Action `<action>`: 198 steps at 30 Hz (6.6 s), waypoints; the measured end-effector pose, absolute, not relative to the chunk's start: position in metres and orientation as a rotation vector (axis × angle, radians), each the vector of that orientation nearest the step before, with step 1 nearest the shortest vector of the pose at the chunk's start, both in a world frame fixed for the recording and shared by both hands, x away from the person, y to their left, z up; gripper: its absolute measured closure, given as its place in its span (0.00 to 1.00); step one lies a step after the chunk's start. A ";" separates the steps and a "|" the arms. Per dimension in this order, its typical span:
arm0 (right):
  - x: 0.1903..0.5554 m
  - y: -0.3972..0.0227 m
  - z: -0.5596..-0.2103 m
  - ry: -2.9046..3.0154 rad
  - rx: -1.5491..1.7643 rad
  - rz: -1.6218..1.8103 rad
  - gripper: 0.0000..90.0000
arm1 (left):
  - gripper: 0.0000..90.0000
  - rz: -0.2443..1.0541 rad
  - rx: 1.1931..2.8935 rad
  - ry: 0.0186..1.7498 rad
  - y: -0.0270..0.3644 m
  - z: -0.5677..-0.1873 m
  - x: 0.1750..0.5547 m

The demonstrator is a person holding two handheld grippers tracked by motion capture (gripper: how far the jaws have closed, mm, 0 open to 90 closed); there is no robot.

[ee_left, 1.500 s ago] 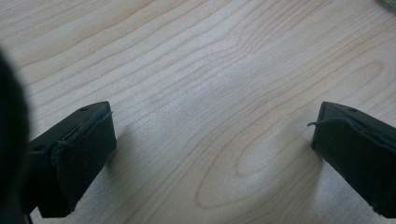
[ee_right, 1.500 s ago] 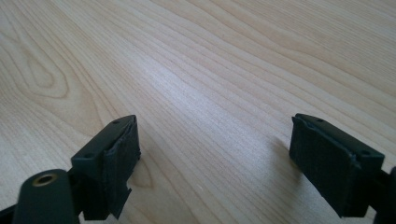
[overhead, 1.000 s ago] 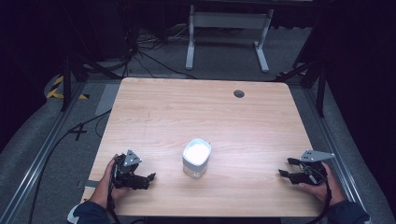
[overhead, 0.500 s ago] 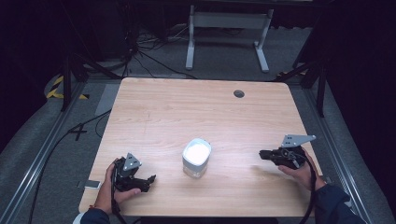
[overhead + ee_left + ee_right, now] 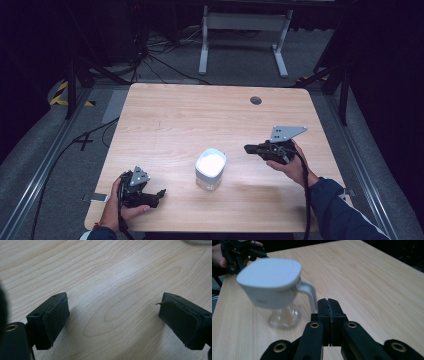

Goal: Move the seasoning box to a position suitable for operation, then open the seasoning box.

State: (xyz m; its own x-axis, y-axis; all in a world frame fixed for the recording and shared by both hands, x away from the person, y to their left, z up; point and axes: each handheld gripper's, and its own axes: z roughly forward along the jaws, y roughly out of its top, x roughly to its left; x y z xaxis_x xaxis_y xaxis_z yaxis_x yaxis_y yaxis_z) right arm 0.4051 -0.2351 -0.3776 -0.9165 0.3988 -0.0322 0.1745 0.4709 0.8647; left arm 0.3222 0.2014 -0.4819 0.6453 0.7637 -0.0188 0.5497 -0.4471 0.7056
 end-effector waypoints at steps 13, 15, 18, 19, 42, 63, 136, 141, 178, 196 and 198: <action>0.409 -0.169 -0.371 2.527 0.333 1.463 1.00 | 0.11 0.395 2.161 1.023 0.201 -0.482 0.322; 0.413 -0.164 -0.375 2.545 0.334 1.454 1.00 | 0.11 0.398 2.164 1.025 0.201 -0.482 0.322; 0.416 -0.162 -0.377 2.550 0.339 1.479 1.00 | 0.11 0.414 2.167 1.017 0.201 -0.482 0.322; 0.416 -0.161 -0.377 2.553 0.328 1.480 1.00 | 0.11 0.417 2.172 1.019 0.201 -0.481 0.322; 0.419 -0.165 -0.381 2.524 0.350 1.477 1.00 | 0.63 0.544 2.108 0.792 0.143 -0.430 0.303; 0.418 -0.161 -0.385 2.538 0.342 1.464 1.00 | 1.00 0.501 2.024 0.690 0.113 -0.398 0.312; 0.387 -0.223 -0.382 2.529 0.397 1.271 0.99 | 0.94 0.578 2.175 0.819 0.185 -0.415 0.328; 0.385 -0.233 -0.382 2.526 0.418 1.249 0.99 | 0.91 0.579 2.198 0.850 0.198 -0.426 0.324; 0.360 -0.332 -0.418 2.494 0.687 1.002 0.62 | 0.44 0.482 2.273 0.966 0.229 -0.467 0.311; 0.331 -0.389 -0.460 2.437 0.919 0.976 0.37 | 0.20 0.393 2.157 0.992 0.236 -0.482 0.321; 0.328 -0.395 -0.462 2.410 0.944 0.997 0.34 | 0.18 0.404 2.175 0.976 0.236 -0.482 0.323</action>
